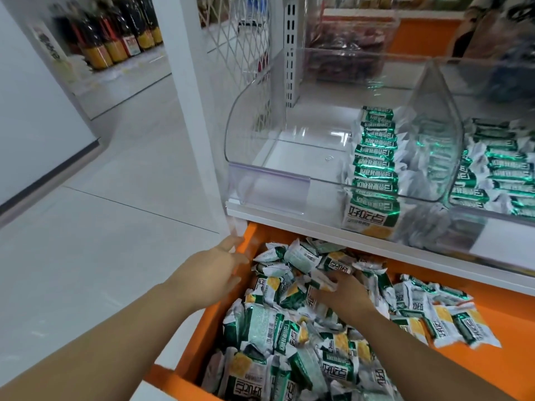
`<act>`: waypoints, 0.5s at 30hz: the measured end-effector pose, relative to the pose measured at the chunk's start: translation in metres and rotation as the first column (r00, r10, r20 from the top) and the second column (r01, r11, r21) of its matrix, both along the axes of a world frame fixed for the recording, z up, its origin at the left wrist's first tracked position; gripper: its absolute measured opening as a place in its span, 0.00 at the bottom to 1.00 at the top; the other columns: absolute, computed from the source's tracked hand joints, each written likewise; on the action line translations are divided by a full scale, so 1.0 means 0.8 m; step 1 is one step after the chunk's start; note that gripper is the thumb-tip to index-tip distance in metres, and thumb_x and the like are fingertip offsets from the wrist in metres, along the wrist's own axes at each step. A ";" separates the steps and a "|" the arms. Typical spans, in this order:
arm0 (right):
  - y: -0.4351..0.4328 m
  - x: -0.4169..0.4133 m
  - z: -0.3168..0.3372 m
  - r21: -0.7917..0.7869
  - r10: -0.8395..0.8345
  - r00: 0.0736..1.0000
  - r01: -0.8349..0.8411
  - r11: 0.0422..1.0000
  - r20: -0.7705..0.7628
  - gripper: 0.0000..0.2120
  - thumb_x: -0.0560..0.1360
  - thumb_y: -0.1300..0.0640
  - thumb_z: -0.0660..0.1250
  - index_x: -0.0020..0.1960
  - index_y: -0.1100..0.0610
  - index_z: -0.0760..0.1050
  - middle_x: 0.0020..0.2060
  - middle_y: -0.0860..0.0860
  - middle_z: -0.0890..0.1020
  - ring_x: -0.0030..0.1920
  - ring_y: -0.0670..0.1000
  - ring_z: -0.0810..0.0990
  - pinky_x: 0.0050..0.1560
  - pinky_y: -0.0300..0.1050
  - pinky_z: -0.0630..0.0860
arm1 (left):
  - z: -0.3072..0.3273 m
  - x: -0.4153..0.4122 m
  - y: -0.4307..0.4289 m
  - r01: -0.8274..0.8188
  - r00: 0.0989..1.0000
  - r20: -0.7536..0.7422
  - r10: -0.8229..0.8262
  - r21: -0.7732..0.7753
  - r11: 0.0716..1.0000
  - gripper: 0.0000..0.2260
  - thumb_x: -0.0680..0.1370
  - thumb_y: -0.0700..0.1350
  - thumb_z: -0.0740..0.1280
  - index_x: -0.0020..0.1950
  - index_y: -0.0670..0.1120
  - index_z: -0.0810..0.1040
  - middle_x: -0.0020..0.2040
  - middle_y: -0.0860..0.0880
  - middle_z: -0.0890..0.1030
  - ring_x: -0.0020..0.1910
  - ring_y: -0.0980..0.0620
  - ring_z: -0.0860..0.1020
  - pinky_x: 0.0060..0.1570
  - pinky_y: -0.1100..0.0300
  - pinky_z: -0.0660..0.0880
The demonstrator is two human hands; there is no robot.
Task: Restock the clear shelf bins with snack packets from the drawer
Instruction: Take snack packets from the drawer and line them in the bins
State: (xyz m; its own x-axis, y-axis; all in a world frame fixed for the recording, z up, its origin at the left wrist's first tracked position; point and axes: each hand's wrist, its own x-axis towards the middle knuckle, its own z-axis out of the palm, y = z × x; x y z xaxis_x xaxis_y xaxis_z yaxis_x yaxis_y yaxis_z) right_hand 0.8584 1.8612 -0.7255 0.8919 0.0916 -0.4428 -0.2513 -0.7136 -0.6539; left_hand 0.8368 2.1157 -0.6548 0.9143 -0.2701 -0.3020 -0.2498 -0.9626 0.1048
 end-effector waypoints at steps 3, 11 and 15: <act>0.008 0.009 -0.015 -0.033 0.062 0.996 -0.064 0.997 -0.061 0.26 0.74 0.51 0.71 0.69 0.59 0.70 0.61 0.56 0.77 0.58 0.55 0.77 0.52 0.44 0.74 | 0.012 -0.009 -0.003 -0.028 0.998 0.051 0.026 0.050 0.998 0.17 0.80 0.49 0.59 0.70 0.56 0.68 0.76 0.53 0.52 0.48 0.49 0.80 0.51 0.56 0.75; 0.008 0.027 -0.043 -0.179 0.375 0.917 -0.395 0.901 -0.136 0.34 0.71 0.46 0.72 0.70 0.57 0.63 0.57 0.47 0.75 0.55 0.50 0.74 0.42 0.36 0.67 | 0.000 -0.002 0.000 -0.071 0.994 0.082 0.072 -0.019 0.997 0.15 0.79 0.49 0.62 0.65 0.56 0.73 0.72 0.52 0.60 0.35 0.50 0.72 0.44 0.56 0.73; 0.007 0.018 -0.033 -0.254 0.480 0.876 -0.473 0.844 -0.038 0.27 0.71 0.47 0.72 0.62 0.55 0.63 0.37 0.42 0.63 0.38 0.46 0.68 0.29 0.34 0.57 | 0.005 -0.001 -0.002 -0.056 0.996 0.068 0.056 0.009 0.998 0.15 0.79 0.49 0.61 0.66 0.55 0.72 0.72 0.52 0.60 0.36 0.49 0.73 0.44 0.56 0.73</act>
